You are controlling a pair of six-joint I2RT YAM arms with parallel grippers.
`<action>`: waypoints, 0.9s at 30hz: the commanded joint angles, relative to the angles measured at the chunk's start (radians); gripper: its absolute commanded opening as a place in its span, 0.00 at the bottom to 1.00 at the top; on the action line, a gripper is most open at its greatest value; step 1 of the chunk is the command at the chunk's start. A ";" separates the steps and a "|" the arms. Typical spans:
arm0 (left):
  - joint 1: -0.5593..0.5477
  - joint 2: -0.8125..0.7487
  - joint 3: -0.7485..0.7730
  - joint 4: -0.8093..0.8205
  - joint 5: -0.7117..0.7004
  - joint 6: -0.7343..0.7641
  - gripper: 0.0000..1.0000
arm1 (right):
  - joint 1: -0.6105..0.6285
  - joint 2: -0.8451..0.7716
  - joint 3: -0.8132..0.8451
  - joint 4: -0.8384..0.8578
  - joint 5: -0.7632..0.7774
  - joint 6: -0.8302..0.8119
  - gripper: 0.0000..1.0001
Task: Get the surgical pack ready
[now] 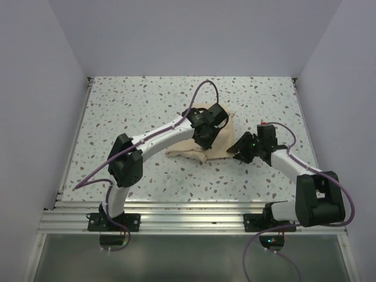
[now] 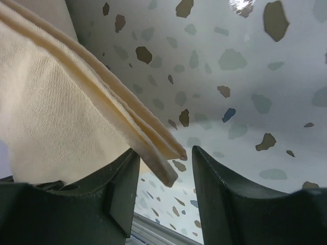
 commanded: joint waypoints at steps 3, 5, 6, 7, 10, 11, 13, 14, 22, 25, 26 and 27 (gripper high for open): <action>-0.005 -0.015 0.045 -0.024 0.049 0.019 0.00 | 0.045 0.064 0.032 0.091 -0.019 0.038 0.47; -0.005 -0.019 0.043 -0.027 0.046 0.019 0.00 | 0.047 0.078 0.053 0.078 0.001 0.035 0.44; -0.005 -0.017 0.041 -0.031 0.038 0.020 0.00 | 0.045 0.085 0.084 0.051 0.016 0.030 0.42; -0.005 -0.019 0.041 -0.033 0.035 0.022 0.00 | 0.045 0.088 0.101 0.014 0.037 0.024 0.36; -0.005 -0.026 0.041 -0.031 0.043 0.022 0.00 | 0.045 0.102 0.109 -0.006 0.056 0.015 0.38; -0.005 -0.029 0.040 -0.030 0.048 0.022 0.00 | 0.045 0.111 0.102 0.024 0.048 0.028 0.41; -0.005 -0.035 0.037 -0.033 0.055 0.020 0.00 | 0.045 0.144 0.095 0.054 0.044 0.036 0.41; -0.005 -0.040 0.034 -0.036 0.060 0.020 0.00 | 0.047 0.153 0.099 0.075 0.048 0.036 0.38; -0.007 -0.055 0.032 -0.031 0.074 0.017 0.00 | 0.131 0.338 0.208 0.144 0.096 0.068 0.24; -0.008 -0.063 0.029 -0.028 0.080 0.019 0.00 | 0.173 0.395 0.254 0.173 0.102 0.102 0.15; -0.008 -0.065 0.025 -0.030 0.081 0.020 0.00 | 0.186 0.403 0.268 0.199 0.105 0.110 0.15; -0.008 -0.066 0.015 -0.028 0.080 0.020 0.00 | 0.196 0.417 0.279 0.219 0.112 0.120 0.14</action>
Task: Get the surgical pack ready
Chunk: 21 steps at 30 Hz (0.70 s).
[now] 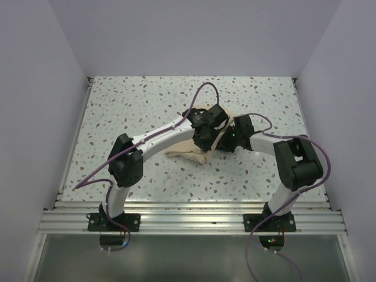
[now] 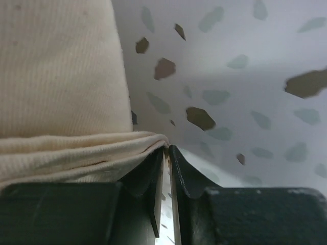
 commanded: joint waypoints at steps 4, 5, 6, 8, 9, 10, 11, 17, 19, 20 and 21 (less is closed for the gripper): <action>-0.010 -0.093 -0.039 0.037 0.055 0.009 0.00 | 0.024 0.041 0.057 0.126 0.061 0.075 0.13; -0.010 -0.095 -0.042 0.037 0.058 0.008 0.00 | 0.026 0.042 0.049 0.146 0.064 0.081 0.13; -0.010 -0.096 -0.043 0.038 0.060 0.008 0.00 | 0.026 0.042 0.038 0.177 0.061 0.105 0.12; -0.010 -0.101 -0.032 0.034 0.062 0.004 0.00 | 0.018 0.043 -0.017 0.313 0.041 0.171 0.11; -0.010 -0.099 -0.023 0.029 0.062 0.004 0.00 | 0.015 0.048 -0.055 0.434 0.027 0.191 0.10; -0.009 -0.099 0.002 0.015 0.062 0.004 0.00 | 0.016 0.054 -0.065 0.474 0.009 0.208 0.10; -0.010 -0.096 0.016 0.006 0.062 0.004 0.00 | 0.015 0.067 -0.071 0.511 -0.004 0.228 0.10; -0.010 -0.076 0.105 -0.034 0.066 -0.002 0.00 | 0.015 0.130 -0.108 0.796 -0.085 0.316 0.00; -0.010 -0.076 0.100 -0.029 0.089 -0.003 0.00 | 0.015 0.150 -0.120 0.886 -0.091 0.363 0.00; -0.010 -0.075 0.096 -0.026 0.089 -0.003 0.00 | 0.016 0.155 -0.125 0.909 -0.097 0.375 0.00; -0.010 -0.076 0.085 -0.022 0.091 -0.002 0.00 | 0.016 0.149 -0.118 0.900 -0.100 0.374 0.00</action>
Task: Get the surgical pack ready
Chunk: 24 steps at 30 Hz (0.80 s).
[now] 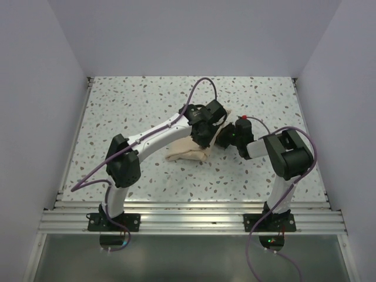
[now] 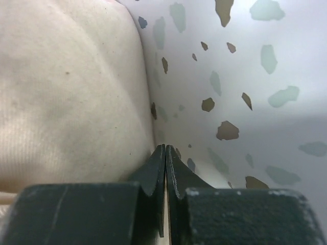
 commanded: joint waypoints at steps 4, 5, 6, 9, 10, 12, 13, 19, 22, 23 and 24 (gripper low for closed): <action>-0.019 -0.083 -0.105 0.117 0.111 -0.010 0.00 | 0.005 -0.044 0.027 0.099 -0.031 0.026 0.00; -0.022 -0.094 -0.139 0.146 0.114 -0.015 0.00 | 0.005 -0.047 0.036 0.063 -0.034 -0.006 0.00; -0.025 -0.114 -0.201 0.201 0.114 -0.015 0.00 | 0.002 -0.049 0.045 0.012 -0.034 -0.015 0.00; -0.046 -0.132 -0.281 0.290 0.108 -0.015 0.00 | -0.004 -0.029 0.073 -0.104 -0.031 -0.043 0.00; -0.053 -0.132 -0.321 0.303 0.103 -0.016 0.00 | -0.007 -0.027 0.079 -0.145 -0.027 -0.056 0.00; -0.065 -0.143 -0.353 0.342 0.103 -0.022 0.00 | -0.022 -0.036 0.044 -0.165 -0.008 -0.073 0.00; -0.066 -0.151 -0.384 0.361 0.106 -0.032 0.00 | -0.030 -0.044 0.026 -0.142 -0.013 -0.064 0.00; -0.077 -0.158 -0.447 0.409 0.120 -0.039 0.00 | -0.091 -0.127 -0.040 -0.235 0.056 -0.093 0.00; -0.082 -0.157 -0.476 0.436 0.117 -0.038 0.00 | -0.124 -0.211 -0.037 -0.367 0.099 -0.167 0.00; -0.085 -0.152 -0.479 0.441 0.117 -0.035 0.00 | -0.145 -0.252 -0.034 -0.434 0.108 -0.194 0.00; -0.088 -0.141 -0.478 0.438 0.113 -0.033 0.00 | -0.153 -0.272 -0.030 -0.480 0.121 -0.208 0.00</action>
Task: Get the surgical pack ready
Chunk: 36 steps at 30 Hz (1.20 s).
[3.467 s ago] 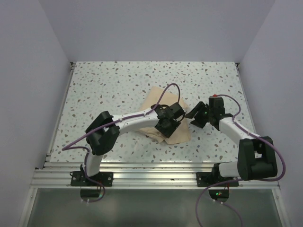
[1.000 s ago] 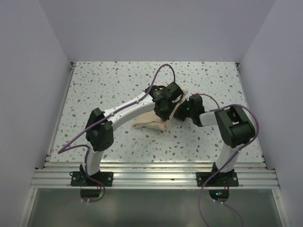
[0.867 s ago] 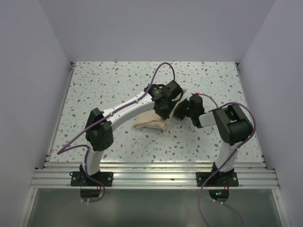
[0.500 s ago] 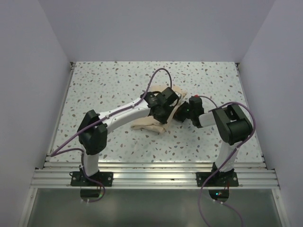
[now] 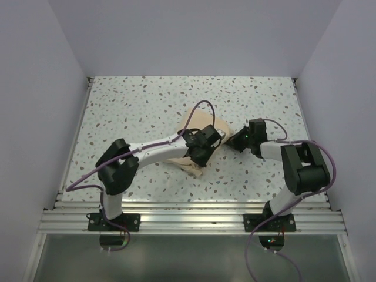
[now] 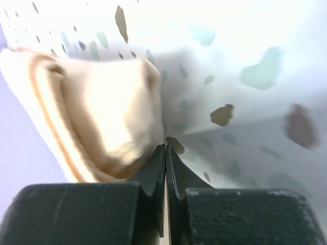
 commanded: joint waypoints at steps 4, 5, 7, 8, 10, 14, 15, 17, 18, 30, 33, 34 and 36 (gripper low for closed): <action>-0.052 0.004 -0.005 0.061 0.054 0.000 0.00 | -0.077 -0.209 0.038 -0.375 0.203 -0.180 0.00; -0.062 0.009 -0.004 0.058 0.019 -0.002 0.00 | -0.101 -0.226 0.035 -0.398 0.208 -0.186 0.00; -0.070 0.026 0.000 0.046 -0.009 -0.006 0.00 | -0.125 -0.266 0.009 -0.400 0.187 -0.203 0.00; -0.082 0.030 0.002 0.041 -0.017 -0.005 0.00 | -0.135 -0.277 0.006 -0.401 0.182 -0.208 0.01; -0.095 0.040 0.008 0.026 -0.048 -0.005 0.00 | -0.137 -0.298 0.015 -0.406 0.168 -0.234 0.04; -0.124 0.029 0.012 0.001 -0.098 -0.014 0.44 | -0.137 -0.320 0.069 -0.391 0.128 -0.271 0.20; -0.130 0.027 0.021 -0.009 -0.127 -0.022 0.50 | -0.137 -0.323 0.080 -0.394 0.108 -0.277 0.23; -0.135 0.009 0.028 -0.022 -0.141 -0.023 0.62 | -0.135 -0.331 0.095 -0.394 0.090 -0.286 0.25; -0.135 0.000 0.029 -0.025 -0.150 -0.028 0.65 | -0.135 -0.335 0.100 -0.397 0.084 -0.289 0.25; -0.135 -0.080 0.246 -0.189 -0.192 -0.048 0.68 | -0.119 -0.321 0.103 -0.294 -0.071 -0.266 0.16; -0.135 -0.092 0.203 -0.128 -0.129 -0.043 0.41 | -0.094 -0.297 0.106 -0.257 -0.096 -0.249 0.13; -0.135 -0.094 0.187 -0.109 -0.115 -0.052 0.38 | -0.089 -0.277 0.109 -0.254 -0.099 -0.246 0.12; -0.135 -0.098 0.118 -0.048 -0.079 -0.059 0.27 | -0.071 -0.260 0.112 -0.240 -0.108 -0.242 0.11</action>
